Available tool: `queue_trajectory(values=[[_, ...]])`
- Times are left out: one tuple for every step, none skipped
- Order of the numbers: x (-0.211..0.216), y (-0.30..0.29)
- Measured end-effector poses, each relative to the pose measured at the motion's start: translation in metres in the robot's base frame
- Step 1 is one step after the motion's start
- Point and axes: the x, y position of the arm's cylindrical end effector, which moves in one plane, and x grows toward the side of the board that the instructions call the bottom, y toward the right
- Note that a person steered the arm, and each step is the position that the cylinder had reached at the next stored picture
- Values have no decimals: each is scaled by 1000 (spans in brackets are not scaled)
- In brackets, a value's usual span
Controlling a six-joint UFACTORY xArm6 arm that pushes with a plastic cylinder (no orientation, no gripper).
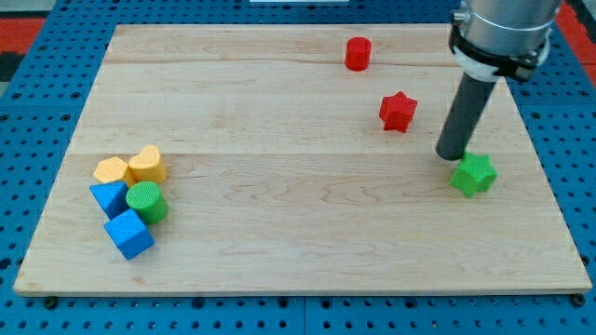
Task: Push the red star towards the green star
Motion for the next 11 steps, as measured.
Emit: queue_trajectory(values=[[12, 16], [31, 17], [50, 3], [27, -29], [-2, -74], [-45, -116], [-75, -155], [-92, -104], [-92, -54], [-86, -47], [-62, -47]])
